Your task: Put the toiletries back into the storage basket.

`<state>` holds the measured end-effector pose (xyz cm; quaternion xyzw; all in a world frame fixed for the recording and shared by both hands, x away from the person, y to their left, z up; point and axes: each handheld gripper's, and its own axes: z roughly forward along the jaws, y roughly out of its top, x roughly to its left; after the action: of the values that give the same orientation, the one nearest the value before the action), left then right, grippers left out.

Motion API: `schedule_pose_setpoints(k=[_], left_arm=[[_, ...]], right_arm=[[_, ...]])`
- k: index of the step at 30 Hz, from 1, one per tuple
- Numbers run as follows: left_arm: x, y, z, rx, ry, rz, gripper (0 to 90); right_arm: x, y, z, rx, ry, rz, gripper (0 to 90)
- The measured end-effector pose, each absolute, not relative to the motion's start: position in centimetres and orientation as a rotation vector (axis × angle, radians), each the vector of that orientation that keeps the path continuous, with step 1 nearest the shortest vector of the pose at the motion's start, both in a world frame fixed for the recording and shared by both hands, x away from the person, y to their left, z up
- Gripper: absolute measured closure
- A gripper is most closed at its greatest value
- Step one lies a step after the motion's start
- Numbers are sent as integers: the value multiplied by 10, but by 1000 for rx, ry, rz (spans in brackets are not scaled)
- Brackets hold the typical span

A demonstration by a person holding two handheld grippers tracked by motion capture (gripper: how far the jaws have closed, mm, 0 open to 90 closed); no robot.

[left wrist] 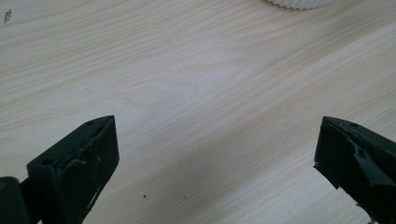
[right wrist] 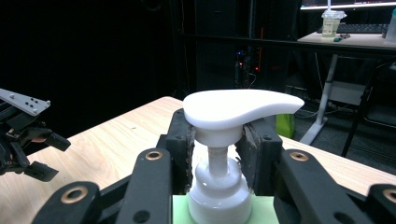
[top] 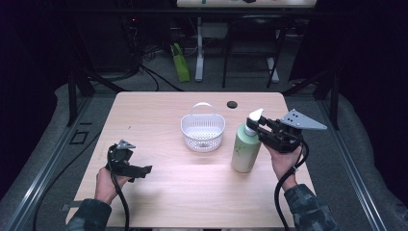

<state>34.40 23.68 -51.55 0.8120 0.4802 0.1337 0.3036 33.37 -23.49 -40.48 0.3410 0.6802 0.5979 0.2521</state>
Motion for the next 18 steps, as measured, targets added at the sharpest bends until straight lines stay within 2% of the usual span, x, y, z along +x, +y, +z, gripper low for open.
schedule_pose_setpoints(k=[18], left_arm=[[344,238,-516,2151,1275,353,0]], right_arm=[[338,-236,-386,892,1824,1635,670]])
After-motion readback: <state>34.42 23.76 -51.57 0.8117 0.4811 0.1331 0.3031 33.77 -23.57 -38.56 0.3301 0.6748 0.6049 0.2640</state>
